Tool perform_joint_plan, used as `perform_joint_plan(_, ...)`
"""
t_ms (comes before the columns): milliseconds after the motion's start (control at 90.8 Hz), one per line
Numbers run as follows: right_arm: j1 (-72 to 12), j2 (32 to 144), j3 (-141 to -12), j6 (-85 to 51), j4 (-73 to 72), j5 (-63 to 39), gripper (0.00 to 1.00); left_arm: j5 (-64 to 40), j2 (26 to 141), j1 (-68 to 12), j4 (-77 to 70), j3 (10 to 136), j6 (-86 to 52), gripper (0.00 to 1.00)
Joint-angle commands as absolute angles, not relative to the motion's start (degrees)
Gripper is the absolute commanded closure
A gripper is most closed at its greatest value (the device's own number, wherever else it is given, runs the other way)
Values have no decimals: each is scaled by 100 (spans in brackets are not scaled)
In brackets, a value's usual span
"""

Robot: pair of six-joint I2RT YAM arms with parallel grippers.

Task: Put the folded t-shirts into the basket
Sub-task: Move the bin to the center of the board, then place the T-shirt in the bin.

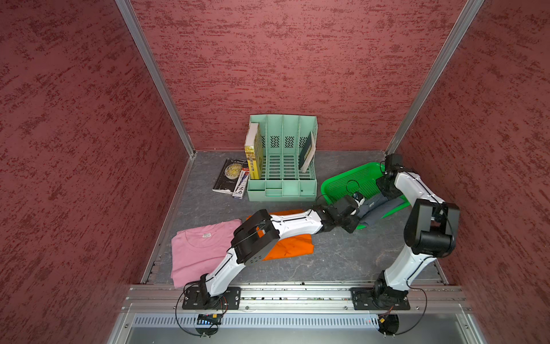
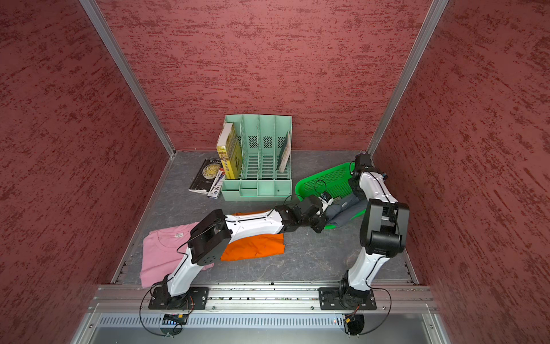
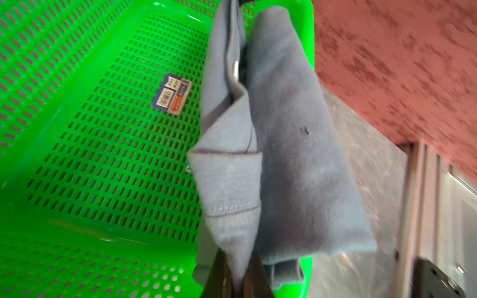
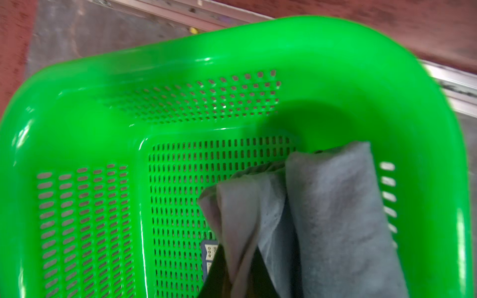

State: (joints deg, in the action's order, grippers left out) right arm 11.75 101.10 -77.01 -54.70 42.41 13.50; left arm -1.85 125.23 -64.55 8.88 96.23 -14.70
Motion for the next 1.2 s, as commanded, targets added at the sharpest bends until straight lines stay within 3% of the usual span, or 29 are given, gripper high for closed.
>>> perform_joint_plan(0, 1242, 9531, -7318, -5519, 4276, 1450, 100, -194, 12091, -6634, 715, 9231, -1750, 100)
perform_joint_plan(485, 1245, 7218, -5896, -5135, 4187, 980, 100, 509, 10752, -7318, 747, 8337, -1349, 100)
perform_joint_plan(882, 1285, 6251, -6418, -4891, 5136, 1684, 100, 1180, 10677, -7587, 1299, 8939, -295, 100)
perform_joint_plan(1190, 1303, 5964, -7307, -4951, 5864, 2142, 100, 1031, 10528, -7596, 1284, 9290, 7, 100)
